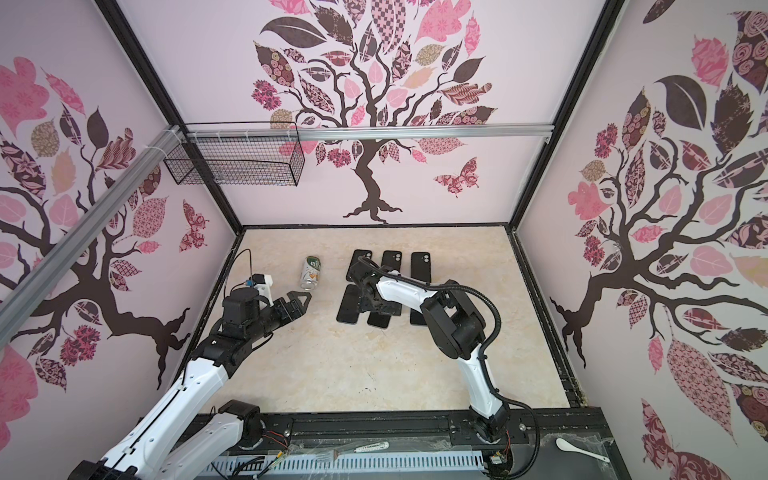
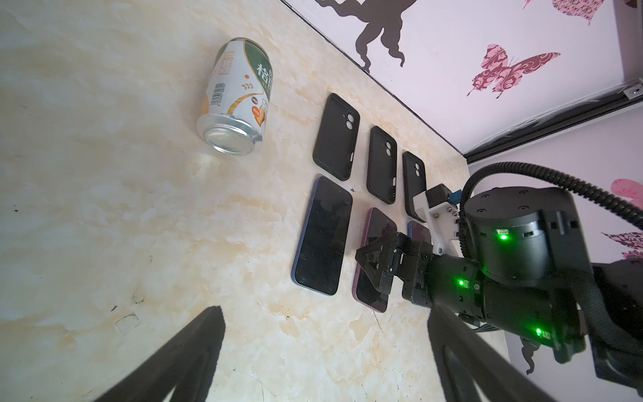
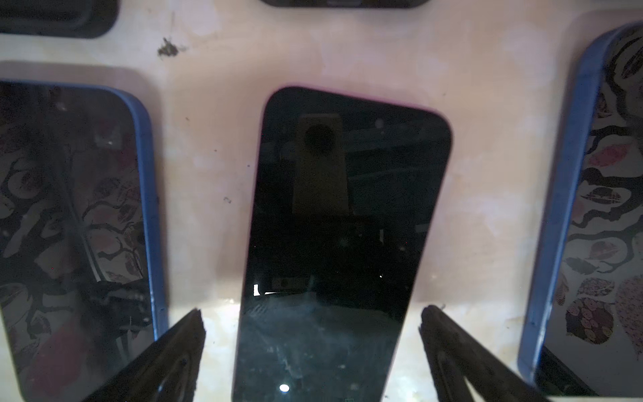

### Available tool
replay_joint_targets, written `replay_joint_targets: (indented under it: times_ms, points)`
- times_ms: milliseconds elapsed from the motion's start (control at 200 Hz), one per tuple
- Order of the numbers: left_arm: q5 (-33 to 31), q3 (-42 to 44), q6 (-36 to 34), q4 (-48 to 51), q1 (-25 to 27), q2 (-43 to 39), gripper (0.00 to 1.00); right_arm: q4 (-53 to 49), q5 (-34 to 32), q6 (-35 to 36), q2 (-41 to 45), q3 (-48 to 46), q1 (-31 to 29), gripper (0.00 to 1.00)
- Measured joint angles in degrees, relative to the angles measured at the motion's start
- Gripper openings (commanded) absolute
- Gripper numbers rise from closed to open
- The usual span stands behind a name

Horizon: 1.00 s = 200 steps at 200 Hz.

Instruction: Take the phone out of the phone case

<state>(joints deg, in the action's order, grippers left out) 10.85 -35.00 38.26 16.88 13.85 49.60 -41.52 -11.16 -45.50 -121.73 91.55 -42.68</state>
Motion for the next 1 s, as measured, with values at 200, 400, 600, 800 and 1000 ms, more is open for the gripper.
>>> replay_joint_targets:
  times_ms: [200,400,600,800,1000]
  points:
    - [0.2,0.0,-0.2,0.0,0.0,0.5,0.95,0.2,0.4,-0.2,0.0,0.0,0.3,0.92]
    - [0.2,0.0,-0.3,0.0,0.0,0.5,0.95,0.4,1.1,-0.4,0.0,-0.1,0.8,0.88]
    - [0.2,0.0,-0.3,0.0,0.0,0.5,0.95,0.6,1.9,-0.4,0.0,-0.2,1.2,0.92]
    - [0.2,0.0,-0.3,0.0,0.0,0.5,0.95,0.6,2.0,-0.4,-0.7,-0.2,1.2,0.95]
    - [0.4,0.0,-0.3,0.0,0.0,0.7,0.95,0.5,1.9,-0.2,-1.0,-0.2,1.2,0.92]
